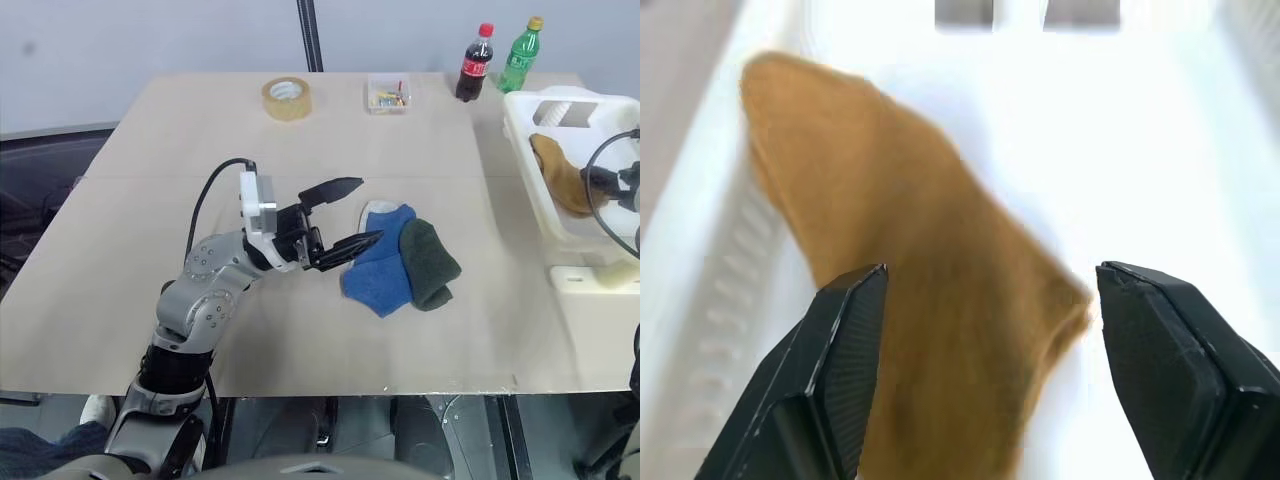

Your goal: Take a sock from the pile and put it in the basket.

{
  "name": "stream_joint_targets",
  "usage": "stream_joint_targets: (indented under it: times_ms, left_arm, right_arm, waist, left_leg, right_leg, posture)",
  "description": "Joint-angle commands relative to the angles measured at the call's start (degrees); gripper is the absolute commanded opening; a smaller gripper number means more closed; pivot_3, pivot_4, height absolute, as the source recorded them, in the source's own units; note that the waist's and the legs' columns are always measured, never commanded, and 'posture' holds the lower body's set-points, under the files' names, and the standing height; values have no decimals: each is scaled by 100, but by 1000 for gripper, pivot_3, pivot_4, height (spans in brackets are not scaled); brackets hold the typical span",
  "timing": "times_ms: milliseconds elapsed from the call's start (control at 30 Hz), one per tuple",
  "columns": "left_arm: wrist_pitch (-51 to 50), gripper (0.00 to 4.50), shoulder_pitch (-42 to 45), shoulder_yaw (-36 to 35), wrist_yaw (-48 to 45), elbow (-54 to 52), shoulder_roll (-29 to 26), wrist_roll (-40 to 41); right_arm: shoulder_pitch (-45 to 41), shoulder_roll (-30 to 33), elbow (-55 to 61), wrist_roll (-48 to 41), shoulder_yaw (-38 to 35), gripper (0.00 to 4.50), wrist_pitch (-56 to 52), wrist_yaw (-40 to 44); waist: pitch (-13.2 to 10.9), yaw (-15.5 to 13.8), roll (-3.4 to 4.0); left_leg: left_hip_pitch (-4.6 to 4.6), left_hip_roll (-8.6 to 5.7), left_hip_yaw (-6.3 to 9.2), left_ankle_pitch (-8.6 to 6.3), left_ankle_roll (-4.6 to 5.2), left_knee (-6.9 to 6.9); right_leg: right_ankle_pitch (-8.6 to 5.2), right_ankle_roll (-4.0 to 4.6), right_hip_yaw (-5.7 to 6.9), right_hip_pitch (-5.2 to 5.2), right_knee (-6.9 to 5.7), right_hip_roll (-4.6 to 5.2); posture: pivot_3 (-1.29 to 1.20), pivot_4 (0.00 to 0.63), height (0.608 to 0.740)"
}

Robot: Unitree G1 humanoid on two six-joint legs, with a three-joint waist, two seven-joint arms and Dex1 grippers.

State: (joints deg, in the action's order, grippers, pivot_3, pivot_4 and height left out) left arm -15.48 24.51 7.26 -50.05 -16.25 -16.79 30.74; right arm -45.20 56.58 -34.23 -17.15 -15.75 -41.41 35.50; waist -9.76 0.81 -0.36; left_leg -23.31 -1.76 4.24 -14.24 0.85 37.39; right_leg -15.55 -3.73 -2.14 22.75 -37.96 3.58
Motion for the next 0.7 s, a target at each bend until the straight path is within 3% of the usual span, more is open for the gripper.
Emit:
stream_joint_targets:
  times_ms: [33,167,367,500,700]
  left_arm:
    - [45,4500,24,-61,-75,-62,-41,65]
    - [16,4500,-30,-105,-68,-112,-98,85]
    - [-40,4500,-205,-225,31,-256,-213,112]
    - [-107,4500,-514,-330,105,-441,-384,135]
    - [-448,4500,-1925,-764,348,-1145,-976,205]
  right_arm:
    - [-140,95,322,-45,-382,3432,834,13]
    - [86,-145,1066,-687,-576,3432,930,786]
    - [1609,-485,3085,-1818,-617,3432,585,2161]
    - [2419,-592,4040,-2195,-486,3432,345,2449]
    - [3552,-629,4875,-1877,77,3432,632,2566]
  waist:
    - [0,0,0]
    - [0,6,0]
    - [1,-30,1]
    - [1,-32,2]
    - [3,-9,4]
  left_leg:
    - [0,0,0,2,-4,0]
    - [1,1,-1,10,-16,0]
    - [-5,3,13,-2,4,4]
    - [-17,1,25,-4,7,23]
    - [-6,6,25,-5,9,24]
  right_leg:
    - [0,0,0,0,0,0]
    - [0,0,-1,0,0,-1]
    - [0,0,9,-4,0,-1]
    - [2,-3,20,0,-2,4]
    - [2,-3,17,-4,-6,1]
  posture:
    - [0,150,738]
    - [0,150,738]
    - [0,150,738]
    - [0,150,738]
    - [0,150,738]
